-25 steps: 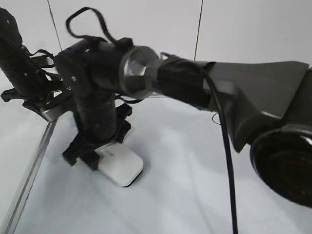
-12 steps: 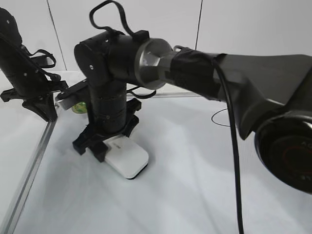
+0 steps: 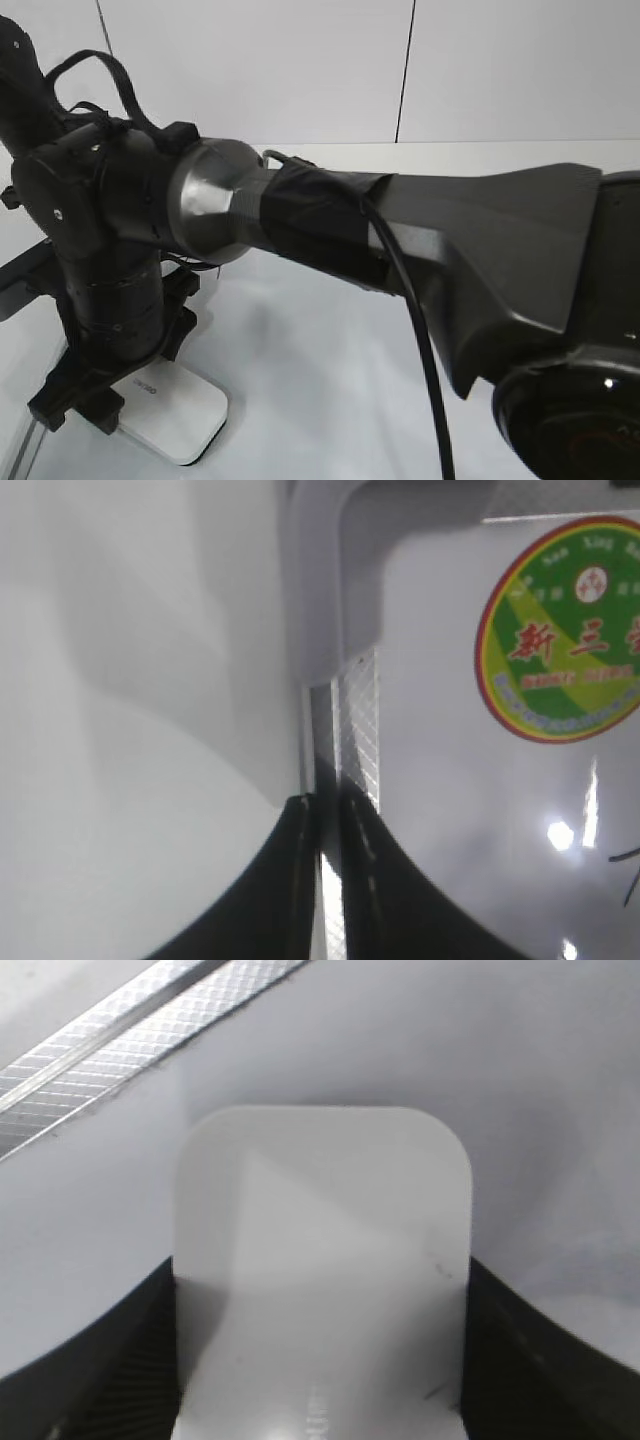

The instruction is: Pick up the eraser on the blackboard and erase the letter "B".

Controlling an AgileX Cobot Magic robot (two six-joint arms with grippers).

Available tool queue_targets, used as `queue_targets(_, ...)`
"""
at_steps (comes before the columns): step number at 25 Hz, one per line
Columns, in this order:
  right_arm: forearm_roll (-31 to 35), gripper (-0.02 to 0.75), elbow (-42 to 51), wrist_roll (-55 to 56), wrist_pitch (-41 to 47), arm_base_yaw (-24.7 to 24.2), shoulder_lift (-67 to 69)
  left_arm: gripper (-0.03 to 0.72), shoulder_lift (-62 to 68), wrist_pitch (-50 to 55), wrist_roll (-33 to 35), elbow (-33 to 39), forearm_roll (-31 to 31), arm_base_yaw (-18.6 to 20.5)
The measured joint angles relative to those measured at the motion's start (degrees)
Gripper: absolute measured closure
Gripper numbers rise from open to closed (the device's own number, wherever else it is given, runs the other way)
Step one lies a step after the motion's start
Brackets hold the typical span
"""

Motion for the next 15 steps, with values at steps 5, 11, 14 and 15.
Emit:
queue_targets(5,0.6,0.176,0.0,0.0,0.0,-1.0,0.0,0.66,0.0,0.0,0.1,0.0,0.0,0.0)
queue_targets(11,1.9,0.176,0.0,0.5,0.0,-6.4,0.0,0.66,0.0,0.0,0.1,0.0,0.0,0.0)
queue_targets(14,0.8,0.176,0.0,1.1,-0.2,-10.4,0.0,0.66,0.0,0.0,0.1,0.0,0.0,0.0)
queue_targets(15,0.5,0.176,0.0,1.3,-0.2,-11.5,0.0,0.66,0.0,0.0,0.1,0.0,0.0,0.0)
